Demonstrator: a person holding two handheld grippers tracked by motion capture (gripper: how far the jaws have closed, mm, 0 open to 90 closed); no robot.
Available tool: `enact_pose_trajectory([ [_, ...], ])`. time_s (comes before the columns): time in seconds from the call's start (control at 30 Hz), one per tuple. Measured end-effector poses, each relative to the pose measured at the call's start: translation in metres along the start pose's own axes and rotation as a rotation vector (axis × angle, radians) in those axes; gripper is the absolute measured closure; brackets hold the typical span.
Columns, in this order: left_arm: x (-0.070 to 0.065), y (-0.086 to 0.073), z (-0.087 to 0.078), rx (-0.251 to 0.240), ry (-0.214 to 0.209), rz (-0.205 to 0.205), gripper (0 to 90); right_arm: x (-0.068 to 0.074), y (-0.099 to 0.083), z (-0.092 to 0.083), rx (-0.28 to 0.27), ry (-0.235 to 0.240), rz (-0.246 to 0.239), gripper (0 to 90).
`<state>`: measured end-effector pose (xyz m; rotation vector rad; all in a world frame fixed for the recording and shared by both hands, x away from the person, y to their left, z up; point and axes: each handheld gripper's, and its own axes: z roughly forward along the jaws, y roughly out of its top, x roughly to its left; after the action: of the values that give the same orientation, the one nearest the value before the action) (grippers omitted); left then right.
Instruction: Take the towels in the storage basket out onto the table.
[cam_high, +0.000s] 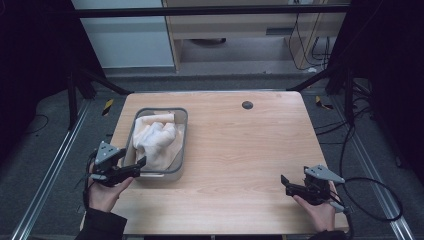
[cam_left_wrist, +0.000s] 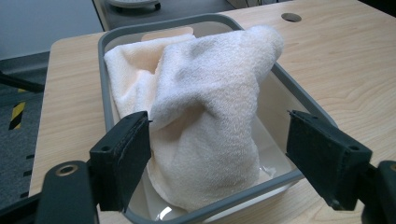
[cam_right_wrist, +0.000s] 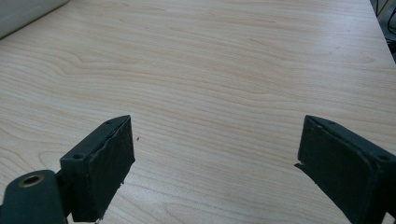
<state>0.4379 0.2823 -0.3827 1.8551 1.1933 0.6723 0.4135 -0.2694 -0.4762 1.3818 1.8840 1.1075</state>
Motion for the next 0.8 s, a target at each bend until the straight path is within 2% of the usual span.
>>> enact_pose_trajectory([
  [0.07,-0.002,0.005,0.004,0.022,-0.014,0.016,21.3,0.0,0.0,0.0,0.0,0.004,0.001,10.6],
  [0.6,-0.009,0.03,0.024,0.121,-0.03,0.122,21.3,0.0,-0.001,0.003,0.016,0.013,-0.011,10.6],
  [0.63,-0.01,0.032,0.027,0.129,-0.031,0.131,21.3,0.001,0.0,0.002,0.022,0.017,-0.001,10.5],
  [0.8,-0.011,0.034,0.035,0.145,-0.027,0.14,21.3,0.001,-0.001,0.003,0.026,0.02,-0.002,10.5],
])
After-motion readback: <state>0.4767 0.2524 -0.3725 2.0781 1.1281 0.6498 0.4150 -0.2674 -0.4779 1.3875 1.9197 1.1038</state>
